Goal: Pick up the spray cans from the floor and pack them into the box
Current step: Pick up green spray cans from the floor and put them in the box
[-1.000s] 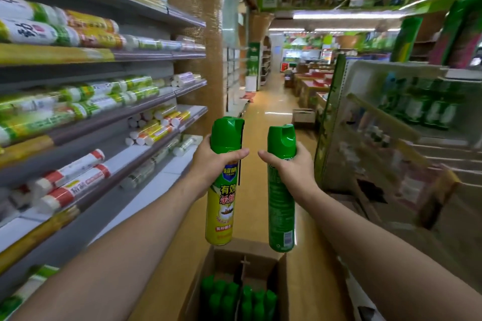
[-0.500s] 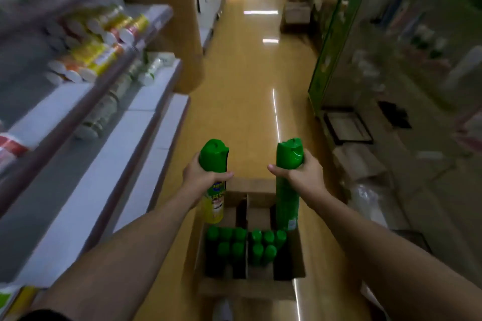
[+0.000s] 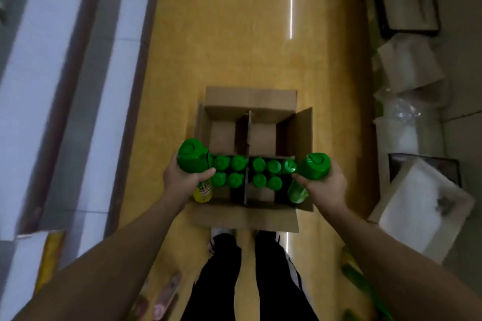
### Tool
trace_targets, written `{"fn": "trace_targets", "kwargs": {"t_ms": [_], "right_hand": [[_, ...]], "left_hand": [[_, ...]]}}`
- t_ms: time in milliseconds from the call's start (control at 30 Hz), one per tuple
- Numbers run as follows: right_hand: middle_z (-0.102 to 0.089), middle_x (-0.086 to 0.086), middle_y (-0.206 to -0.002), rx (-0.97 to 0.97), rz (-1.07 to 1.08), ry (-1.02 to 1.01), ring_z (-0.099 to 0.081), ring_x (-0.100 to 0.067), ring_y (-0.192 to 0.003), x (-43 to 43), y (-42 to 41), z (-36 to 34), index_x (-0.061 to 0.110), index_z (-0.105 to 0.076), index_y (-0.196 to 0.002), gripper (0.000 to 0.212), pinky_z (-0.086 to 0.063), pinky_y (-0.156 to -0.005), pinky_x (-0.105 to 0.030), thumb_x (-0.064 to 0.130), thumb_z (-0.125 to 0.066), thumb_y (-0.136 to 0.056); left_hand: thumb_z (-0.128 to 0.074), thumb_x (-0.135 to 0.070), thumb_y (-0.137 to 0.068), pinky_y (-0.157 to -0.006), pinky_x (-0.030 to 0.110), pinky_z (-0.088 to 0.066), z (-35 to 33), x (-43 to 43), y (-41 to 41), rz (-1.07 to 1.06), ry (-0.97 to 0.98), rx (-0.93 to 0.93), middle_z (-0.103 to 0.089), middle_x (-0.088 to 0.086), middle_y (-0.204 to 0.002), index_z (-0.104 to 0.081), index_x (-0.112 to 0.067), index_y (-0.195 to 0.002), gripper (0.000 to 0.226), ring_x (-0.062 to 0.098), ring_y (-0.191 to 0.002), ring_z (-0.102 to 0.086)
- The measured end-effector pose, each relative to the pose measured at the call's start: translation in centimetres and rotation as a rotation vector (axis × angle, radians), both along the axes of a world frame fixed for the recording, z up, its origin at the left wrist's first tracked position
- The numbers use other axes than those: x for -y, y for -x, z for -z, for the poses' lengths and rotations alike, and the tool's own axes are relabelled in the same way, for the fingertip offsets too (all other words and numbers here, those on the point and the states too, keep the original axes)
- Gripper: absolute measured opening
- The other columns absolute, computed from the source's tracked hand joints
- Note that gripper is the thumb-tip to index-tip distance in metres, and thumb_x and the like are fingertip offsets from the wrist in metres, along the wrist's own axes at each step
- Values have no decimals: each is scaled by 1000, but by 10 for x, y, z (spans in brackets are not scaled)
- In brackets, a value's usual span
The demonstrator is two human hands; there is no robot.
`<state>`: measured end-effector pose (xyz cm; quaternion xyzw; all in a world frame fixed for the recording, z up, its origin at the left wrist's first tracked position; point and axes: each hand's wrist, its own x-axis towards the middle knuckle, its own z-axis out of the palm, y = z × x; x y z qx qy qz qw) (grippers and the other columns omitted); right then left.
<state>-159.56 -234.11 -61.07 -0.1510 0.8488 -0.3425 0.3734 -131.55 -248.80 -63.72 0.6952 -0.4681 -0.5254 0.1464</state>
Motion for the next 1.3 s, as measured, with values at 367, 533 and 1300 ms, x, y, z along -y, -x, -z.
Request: {"fn": "trace_targets", "kwargs": {"t_ms": [367, 533, 1300], "right_hand": [[-63, -7, -131, -14, 109, -181, -59, -25, -123, -28, 10, 134, 14, -50, -138, 80, -53, -101, -52, 22, -91, -69], [-59, 5, -119, -54, 132, -173, -58, -18, -112, -27, 4, 188, 23, -47, -138, 80, -54, -98, -48, 20, -91, -71], [-65, -10, -130, -156, -68, -295, -61, -26, -120, -30, -11, 294, 15, -53, -141, 72, -51, -104, -46, 11, -84, -77]], "left_hand": [[-96, -24, -64, -92, 56, -55, 122, -16, -21, -174, 14, 58, -61, -4, -124, -51, -37, -127, 79, 28, -119, -58], [-94, -26, -61, -91, 52, -57, 170, -10, -25, -249, 92, 67, -64, -17, -111, -50, -47, -113, 71, 12, -105, -64], [-93, -43, -63, -83, 24, -43, 256, -33, -10, -240, 161, 318, -59, 1, -116, -47, -14, -131, 87, 20, -107, -57]]}}
